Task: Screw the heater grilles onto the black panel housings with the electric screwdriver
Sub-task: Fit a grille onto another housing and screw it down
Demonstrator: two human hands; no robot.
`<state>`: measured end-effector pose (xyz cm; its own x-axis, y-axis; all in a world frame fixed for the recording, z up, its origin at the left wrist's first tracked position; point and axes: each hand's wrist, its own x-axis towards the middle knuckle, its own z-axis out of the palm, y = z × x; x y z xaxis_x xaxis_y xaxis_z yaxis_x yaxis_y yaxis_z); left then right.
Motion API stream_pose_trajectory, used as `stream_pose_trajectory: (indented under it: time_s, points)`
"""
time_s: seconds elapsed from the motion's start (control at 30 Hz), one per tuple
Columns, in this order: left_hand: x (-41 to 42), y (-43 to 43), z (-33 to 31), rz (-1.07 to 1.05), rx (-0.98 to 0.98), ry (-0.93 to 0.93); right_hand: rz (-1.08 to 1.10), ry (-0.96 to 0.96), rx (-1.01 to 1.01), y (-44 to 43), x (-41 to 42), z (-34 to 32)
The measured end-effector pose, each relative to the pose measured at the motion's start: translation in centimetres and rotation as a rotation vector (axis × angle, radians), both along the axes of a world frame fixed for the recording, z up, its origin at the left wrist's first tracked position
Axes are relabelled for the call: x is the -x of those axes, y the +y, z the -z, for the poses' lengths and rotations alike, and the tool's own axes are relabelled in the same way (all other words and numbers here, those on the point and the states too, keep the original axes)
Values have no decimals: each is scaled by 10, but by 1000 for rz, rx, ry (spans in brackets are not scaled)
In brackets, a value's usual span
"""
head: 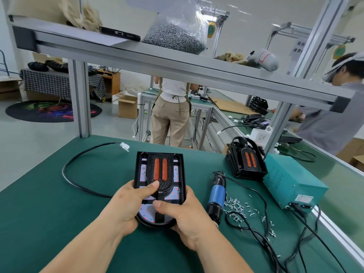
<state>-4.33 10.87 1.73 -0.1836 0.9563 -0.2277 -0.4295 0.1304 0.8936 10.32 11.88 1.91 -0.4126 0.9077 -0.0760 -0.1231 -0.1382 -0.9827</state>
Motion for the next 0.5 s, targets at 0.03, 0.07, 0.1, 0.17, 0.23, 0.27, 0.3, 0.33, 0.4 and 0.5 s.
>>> stream_pose_trajectory:
  time_s: [0.03, 0.07, 0.1, 0.17, 0.23, 0.27, 0.3, 0.33, 0.4, 0.5]
  points:
    - [0, 0, 0, -2, 2, 7, 16, 5, 3, 0, 1, 0]
    - [0, 1, 0, -5, 4, 13, 29, 13, 8, -1, 2, 1]
    - [0, 1, 0, -5, 8, 18, 41, 20, 13, -1, 3, 1]
    - [1, 2, 0, 4, 15, 23, 56, 22, 21, -2, 3, 0]
    - [1, 2, 0, 20, 16, 25, 63, 18, 31, -2, 3, 0]
    - [2, 1, 0, 31, 14, 24, 66, 19, 37, -2, 2, 0]
    - [2, 0, -1, 40, 12, 17, 69, 21, 42, -2, 2, 1]
    - [3, -1, -1, 51, 12, 7, 72, 25, 49, -2, 3, 1]
    - [5, -1, -2, 74, 16, -33, 71, 42, 68, -2, 4, 2]
    - [8, -1, -1, 141, 33, -114, 45, 74, 114, -1, 4, 2]
